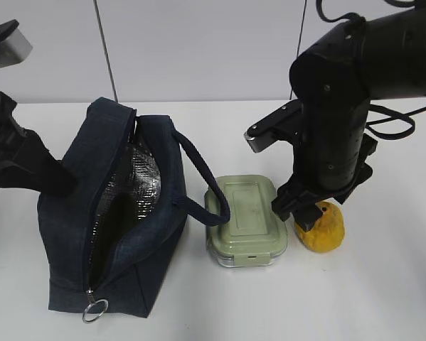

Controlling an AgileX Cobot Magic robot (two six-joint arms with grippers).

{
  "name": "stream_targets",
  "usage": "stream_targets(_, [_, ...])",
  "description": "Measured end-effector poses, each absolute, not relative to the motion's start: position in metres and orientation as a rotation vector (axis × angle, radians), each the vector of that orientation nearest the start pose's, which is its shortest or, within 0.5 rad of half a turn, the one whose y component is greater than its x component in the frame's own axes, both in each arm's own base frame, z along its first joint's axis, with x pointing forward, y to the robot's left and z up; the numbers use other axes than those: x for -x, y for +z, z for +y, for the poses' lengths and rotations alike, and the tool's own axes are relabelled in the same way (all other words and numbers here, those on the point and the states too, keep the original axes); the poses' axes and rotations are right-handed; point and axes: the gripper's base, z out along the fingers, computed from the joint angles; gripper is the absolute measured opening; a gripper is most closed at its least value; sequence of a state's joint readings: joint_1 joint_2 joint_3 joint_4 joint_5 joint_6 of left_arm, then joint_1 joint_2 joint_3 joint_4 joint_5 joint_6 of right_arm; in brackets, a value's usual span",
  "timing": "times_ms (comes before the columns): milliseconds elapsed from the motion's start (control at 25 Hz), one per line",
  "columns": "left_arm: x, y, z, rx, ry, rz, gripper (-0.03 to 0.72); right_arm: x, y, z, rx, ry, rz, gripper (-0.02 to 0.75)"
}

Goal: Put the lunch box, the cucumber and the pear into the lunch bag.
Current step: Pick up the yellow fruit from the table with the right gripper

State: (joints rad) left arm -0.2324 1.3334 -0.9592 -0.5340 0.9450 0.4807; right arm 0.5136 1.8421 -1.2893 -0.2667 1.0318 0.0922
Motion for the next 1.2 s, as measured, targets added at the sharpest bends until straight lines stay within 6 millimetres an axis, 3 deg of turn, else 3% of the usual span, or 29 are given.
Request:
stream_targets(200, [-0.235,0.281,-0.094,-0.627,-0.604,2.618,0.025,-0.324,0.195,0.15,0.791,-0.315,2.906,0.484])
stream_targets(520, [-0.235,0.28,-0.094,-0.632,-0.597,2.62,0.025,-0.332,0.18,0.146,0.799,-0.346,2.914,0.452])
stream_targets(720, [-0.235,0.28,-0.094,-0.635,-0.592,2.621,0.025,-0.334,0.179,0.147,0.808,-0.35,2.891,0.233])
stream_targets(880, [-0.235,0.28,-0.094,-0.636,-0.591,2.621,0.025,-0.334,0.18,0.146,0.815,-0.361,2.88,0.218])
stream_targets(1040, [-0.235,0.28,-0.094,-0.636,-0.591,2.621,0.025,-0.331,0.208,0.145,0.772,-0.312,2.806,0.215])
stream_targets(1200, [-0.235,0.28,-0.094,-0.636,-0.591,2.621,0.025,-0.319,0.273,0.145,0.665,-0.136,2.628,0.214])
